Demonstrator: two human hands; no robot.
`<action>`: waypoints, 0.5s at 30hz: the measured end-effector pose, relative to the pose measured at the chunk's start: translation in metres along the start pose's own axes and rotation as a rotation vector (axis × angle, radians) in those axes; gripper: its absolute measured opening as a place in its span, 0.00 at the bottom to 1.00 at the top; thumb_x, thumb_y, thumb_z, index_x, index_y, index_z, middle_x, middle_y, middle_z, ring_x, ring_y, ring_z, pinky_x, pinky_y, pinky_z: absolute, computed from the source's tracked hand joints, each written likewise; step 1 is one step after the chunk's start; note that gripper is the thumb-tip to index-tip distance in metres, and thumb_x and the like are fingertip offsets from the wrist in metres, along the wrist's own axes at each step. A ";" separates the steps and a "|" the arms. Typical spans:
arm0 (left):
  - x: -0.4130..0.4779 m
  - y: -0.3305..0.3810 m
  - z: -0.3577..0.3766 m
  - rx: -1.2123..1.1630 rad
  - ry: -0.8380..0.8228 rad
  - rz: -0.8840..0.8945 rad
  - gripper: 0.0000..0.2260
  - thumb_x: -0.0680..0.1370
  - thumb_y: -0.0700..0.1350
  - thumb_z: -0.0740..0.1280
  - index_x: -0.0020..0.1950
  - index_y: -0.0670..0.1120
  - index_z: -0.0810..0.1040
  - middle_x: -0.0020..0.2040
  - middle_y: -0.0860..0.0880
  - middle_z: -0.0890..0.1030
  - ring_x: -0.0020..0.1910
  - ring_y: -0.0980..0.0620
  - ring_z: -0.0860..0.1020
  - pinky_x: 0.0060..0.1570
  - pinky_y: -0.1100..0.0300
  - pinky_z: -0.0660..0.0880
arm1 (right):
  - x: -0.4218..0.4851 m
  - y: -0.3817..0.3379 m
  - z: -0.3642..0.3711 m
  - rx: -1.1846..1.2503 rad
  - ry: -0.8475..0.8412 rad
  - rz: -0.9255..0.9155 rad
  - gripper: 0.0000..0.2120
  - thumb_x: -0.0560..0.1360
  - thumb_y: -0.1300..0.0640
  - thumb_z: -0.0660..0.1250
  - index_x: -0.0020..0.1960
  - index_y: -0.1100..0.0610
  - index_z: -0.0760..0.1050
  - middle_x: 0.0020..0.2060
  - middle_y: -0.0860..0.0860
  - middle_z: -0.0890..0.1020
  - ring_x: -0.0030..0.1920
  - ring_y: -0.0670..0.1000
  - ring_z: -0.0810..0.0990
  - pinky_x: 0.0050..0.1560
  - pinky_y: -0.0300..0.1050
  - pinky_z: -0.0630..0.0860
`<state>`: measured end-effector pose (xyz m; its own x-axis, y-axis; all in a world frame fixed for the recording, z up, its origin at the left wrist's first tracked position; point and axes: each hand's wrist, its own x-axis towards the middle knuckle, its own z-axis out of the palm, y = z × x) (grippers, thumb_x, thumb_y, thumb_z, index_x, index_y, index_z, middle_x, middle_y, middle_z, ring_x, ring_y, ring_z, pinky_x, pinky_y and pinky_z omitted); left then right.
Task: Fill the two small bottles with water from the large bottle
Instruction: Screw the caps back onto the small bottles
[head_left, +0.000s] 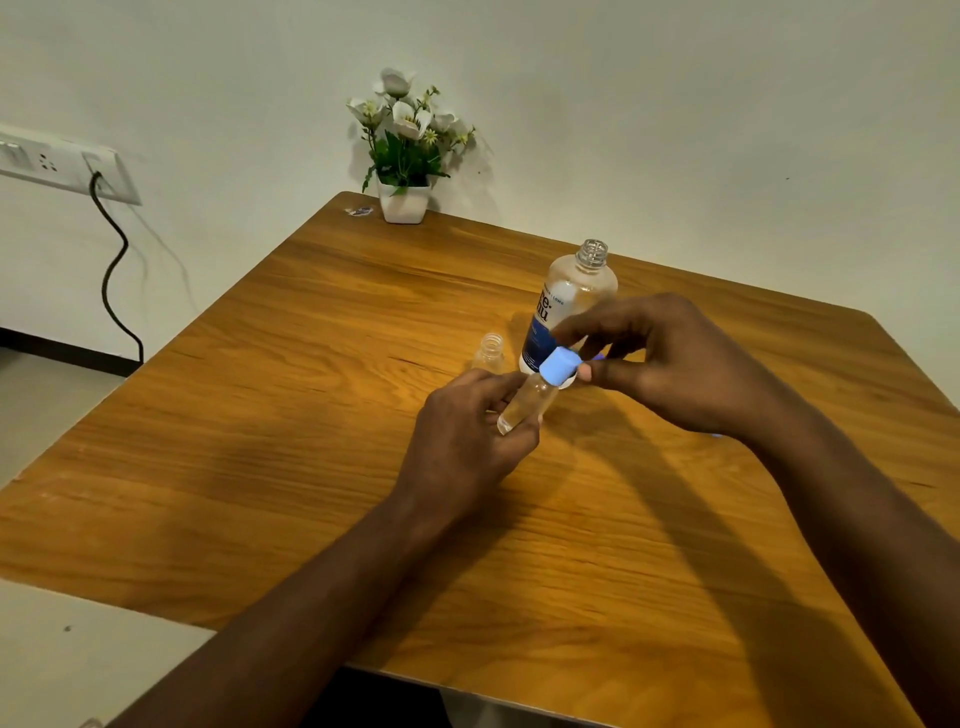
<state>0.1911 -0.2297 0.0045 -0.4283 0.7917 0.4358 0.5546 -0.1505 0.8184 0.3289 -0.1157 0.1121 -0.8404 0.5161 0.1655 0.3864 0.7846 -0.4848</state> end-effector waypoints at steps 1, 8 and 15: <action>0.000 0.000 0.000 0.000 -0.001 -0.002 0.18 0.71 0.43 0.73 0.60 0.47 0.80 0.47 0.51 0.80 0.44 0.57 0.80 0.45 0.55 0.80 | -0.001 -0.001 0.001 -0.001 -0.010 -0.004 0.16 0.72 0.62 0.72 0.58 0.48 0.80 0.47 0.37 0.80 0.47 0.38 0.79 0.47 0.38 0.78; -0.001 0.001 -0.001 0.003 -0.011 0.003 0.17 0.71 0.43 0.72 0.59 0.48 0.81 0.48 0.50 0.81 0.44 0.56 0.80 0.44 0.51 0.80 | -0.002 0.000 0.013 -0.027 0.061 0.068 0.19 0.68 0.39 0.68 0.51 0.51 0.82 0.41 0.44 0.83 0.40 0.43 0.79 0.38 0.42 0.74; -0.001 0.002 0.000 -0.005 -0.007 0.001 0.18 0.71 0.42 0.73 0.61 0.46 0.80 0.49 0.50 0.81 0.45 0.56 0.80 0.45 0.55 0.80 | -0.008 0.006 0.014 0.117 0.094 0.053 0.17 0.72 0.57 0.73 0.59 0.46 0.78 0.49 0.39 0.82 0.48 0.40 0.80 0.49 0.41 0.79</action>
<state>0.1927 -0.2307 0.0061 -0.4226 0.7958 0.4337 0.5513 -0.1541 0.8199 0.3323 -0.1199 0.0954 -0.7785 0.5900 0.2142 0.3777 0.7129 -0.5909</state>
